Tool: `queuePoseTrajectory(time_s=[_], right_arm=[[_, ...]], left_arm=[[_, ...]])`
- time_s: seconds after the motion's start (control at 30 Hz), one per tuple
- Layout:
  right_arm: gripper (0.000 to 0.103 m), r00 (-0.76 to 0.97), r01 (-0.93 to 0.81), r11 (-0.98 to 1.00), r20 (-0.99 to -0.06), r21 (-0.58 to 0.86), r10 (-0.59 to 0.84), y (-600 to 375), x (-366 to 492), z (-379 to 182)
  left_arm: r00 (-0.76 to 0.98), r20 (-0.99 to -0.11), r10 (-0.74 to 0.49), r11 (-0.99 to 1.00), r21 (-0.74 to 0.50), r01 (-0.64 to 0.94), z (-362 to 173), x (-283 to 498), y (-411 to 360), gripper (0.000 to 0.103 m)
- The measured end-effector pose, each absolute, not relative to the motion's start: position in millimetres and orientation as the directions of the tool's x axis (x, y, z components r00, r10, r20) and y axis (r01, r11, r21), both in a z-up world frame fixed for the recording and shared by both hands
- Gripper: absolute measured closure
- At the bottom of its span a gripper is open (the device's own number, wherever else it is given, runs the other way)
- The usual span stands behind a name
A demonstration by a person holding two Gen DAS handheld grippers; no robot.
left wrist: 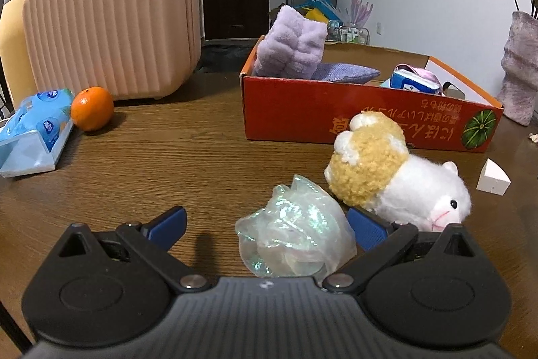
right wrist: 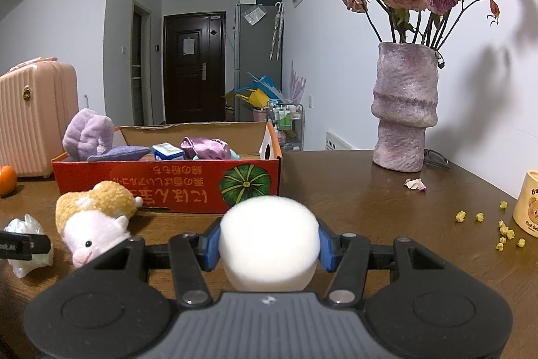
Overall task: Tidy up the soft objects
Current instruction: 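Grasp the clear plastic bag with the left tool while the right tool holds the sponge, then carry the plastic bag and sponge in both tools over the cardboard box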
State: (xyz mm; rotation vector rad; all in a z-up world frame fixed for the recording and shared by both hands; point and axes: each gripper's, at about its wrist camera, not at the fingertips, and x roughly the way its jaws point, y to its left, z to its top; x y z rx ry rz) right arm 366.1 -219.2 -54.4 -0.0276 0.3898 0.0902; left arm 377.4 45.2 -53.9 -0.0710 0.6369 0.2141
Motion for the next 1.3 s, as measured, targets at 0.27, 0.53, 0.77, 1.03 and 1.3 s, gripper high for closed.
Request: queuePoseTrajectory(time_s=[0.27,0.53,0.77,1.03,1.3], right_arm=[[0.049,0.921,-0.093,0.996,-0.38,-0.016,0.08,-216,362,-55],[0.049,0.921,-0.1,0.995,-0.381,-0.018,0.085,-215,359,-55],[0.049,0.92,-0.109,0.994,-0.381,-0.022,0.093,-215,361,-55],[0.049,0.919,-0.113,0.993,-0.382,-0.023,0.095,-215,360,-55],[0.049,0.92,-0.113,0.993,-0.379,-0.021,0.096,-214,360,-55]], left_arm=[[0.785,-0.596,0.166,0.98,0.009,-0.201,-54,377,43,0.008],[0.765,-0.627,0.146,0.984,0.01,-0.18,-58,380,44,0.035],[0.766,-0.626,0.146,0.986,0.025,-0.167,-57,378,41,0.054],[0.769,-0.62,0.156,0.983,0.024,-0.18,-55,376,43,0.054],[0.791,-0.583,0.185,0.978,0.028,-0.208,-46,368,45,0.054]])
